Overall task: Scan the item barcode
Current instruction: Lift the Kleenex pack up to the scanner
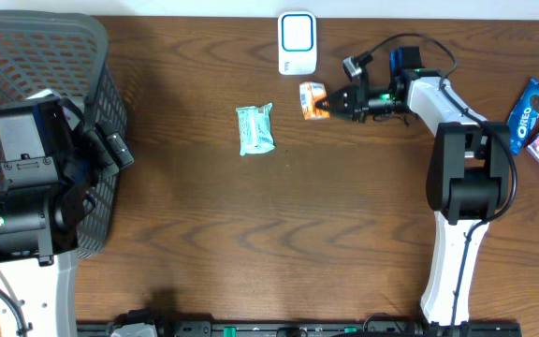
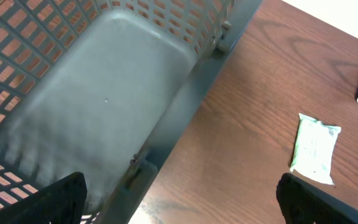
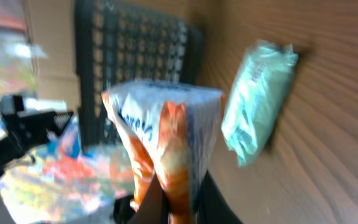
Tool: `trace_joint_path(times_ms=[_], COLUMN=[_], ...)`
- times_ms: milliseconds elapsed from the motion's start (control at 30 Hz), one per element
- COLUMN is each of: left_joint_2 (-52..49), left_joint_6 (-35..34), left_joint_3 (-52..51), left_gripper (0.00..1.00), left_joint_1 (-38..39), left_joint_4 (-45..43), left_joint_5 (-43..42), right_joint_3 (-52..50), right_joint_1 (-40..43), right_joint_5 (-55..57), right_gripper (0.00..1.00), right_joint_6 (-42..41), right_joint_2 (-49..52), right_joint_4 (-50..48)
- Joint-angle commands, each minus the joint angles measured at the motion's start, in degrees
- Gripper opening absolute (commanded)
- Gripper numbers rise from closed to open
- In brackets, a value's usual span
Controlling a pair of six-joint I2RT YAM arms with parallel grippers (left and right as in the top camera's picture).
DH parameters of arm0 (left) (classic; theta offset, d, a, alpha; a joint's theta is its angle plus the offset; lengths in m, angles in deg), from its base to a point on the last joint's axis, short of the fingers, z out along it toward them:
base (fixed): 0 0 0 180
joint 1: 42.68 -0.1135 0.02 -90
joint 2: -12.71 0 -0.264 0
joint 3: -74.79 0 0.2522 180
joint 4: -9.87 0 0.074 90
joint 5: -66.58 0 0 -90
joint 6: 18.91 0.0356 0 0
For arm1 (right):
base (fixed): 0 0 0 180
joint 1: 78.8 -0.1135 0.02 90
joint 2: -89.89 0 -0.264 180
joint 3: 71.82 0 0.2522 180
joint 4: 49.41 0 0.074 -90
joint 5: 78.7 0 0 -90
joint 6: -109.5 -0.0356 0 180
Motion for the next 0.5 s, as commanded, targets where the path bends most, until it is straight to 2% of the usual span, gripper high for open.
trace_joint_path(times_ms=[0,300,467], left_joint_2=[-0.04,-0.04,-0.04], left_joint_6=[-0.28,-0.28,-0.28], left_joint_3=[1.09,1.09,1.09], left_gripper=[0.98,0.98,0.98], left_joint_1=[-0.24,-0.24,-0.24], left_joint_4=[0.15,0.15,0.15], left_joint_5=[0.52,0.52,0.52], right_joint_3=[0.28,0.28,0.28], right_joint_1=[-1.36,-3.30,-4.31], right_joint_5=[-6.45,-6.40,-2.58], right_gripper=[0.01,0.01,0.01], right_joint_6=[-12.55,-51.49,-64.52], right_joint_2=[0.44,0.44,0.44], right_joint_4=[-7.91,-51.82,-65.55])
